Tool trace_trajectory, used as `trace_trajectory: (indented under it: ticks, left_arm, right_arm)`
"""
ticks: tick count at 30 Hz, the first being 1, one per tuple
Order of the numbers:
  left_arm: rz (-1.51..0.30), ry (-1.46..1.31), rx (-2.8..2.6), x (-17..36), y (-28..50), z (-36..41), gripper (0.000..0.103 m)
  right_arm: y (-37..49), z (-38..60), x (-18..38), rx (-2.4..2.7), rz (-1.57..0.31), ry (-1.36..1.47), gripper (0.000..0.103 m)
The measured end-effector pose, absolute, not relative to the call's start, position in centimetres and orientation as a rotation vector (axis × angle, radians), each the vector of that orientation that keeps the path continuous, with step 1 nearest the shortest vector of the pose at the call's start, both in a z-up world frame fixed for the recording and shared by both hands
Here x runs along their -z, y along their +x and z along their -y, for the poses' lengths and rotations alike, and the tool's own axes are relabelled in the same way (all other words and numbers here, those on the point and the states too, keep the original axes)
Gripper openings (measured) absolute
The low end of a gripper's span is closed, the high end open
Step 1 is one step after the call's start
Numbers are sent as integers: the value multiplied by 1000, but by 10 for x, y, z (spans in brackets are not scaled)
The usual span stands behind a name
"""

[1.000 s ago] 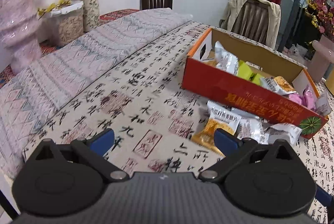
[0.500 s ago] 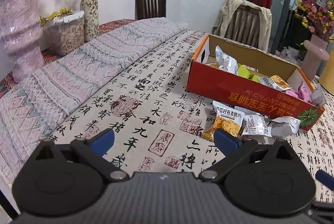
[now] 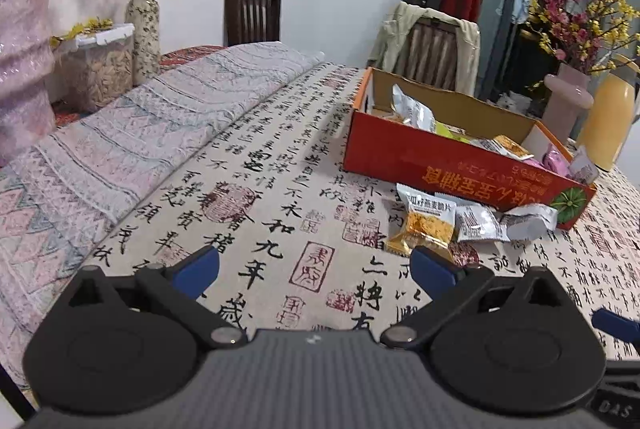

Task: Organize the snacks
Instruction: 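Lower the right tool onto a cookie packet on the table and close it, then grasp a white-orange cookie packet with the left tool while the right tool holds its packet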

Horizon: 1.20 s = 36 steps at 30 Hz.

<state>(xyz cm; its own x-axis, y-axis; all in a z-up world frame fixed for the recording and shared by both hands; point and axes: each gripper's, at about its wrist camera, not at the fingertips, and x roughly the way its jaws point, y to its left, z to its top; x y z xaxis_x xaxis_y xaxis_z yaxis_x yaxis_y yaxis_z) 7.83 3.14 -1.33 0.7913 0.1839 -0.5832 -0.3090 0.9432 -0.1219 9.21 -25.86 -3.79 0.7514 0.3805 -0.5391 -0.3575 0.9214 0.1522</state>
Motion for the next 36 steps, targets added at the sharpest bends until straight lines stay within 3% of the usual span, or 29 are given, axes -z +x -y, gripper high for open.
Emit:
trace_trajectory:
  ticks: [8, 11, 15, 17, 18, 19, 23, 36]
  left_arm:
    - [-597, -222, -236, 21, 69, -42, 103]
    - [-593, -233, -233, 23, 65, -47, 103]
    - [-596, -233, -210, 25, 64, -47, 103]
    - [-598, -235, -201, 25, 64, -46, 103]
    - [-599, -235, -198, 26, 64, -45, 103]
    - [-600, -234, -195, 26, 65, -44, 103]
    - [-602, -228, -189, 24, 69, -41, 103]
    - [-619, -96, -157, 13, 134, 2, 103]
  right_arm:
    - [97, 217, 44, -402, -589, -60, 103]
    - [100, 207, 50, -411, -606, -106, 97]
    - [103, 205, 53, -410, -611, -115, 83]
    - [102, 205, 52, -424, -604, -120, 69]
    - [101, 206, 51, -434, -600, -121, 55]
    - [100, 206, 50, -443, -599, -123, 52]
    - [101, 214, 47, -438, -596, -106, 48]
    - [138, 282, 27, -261, -506, 1, 48]
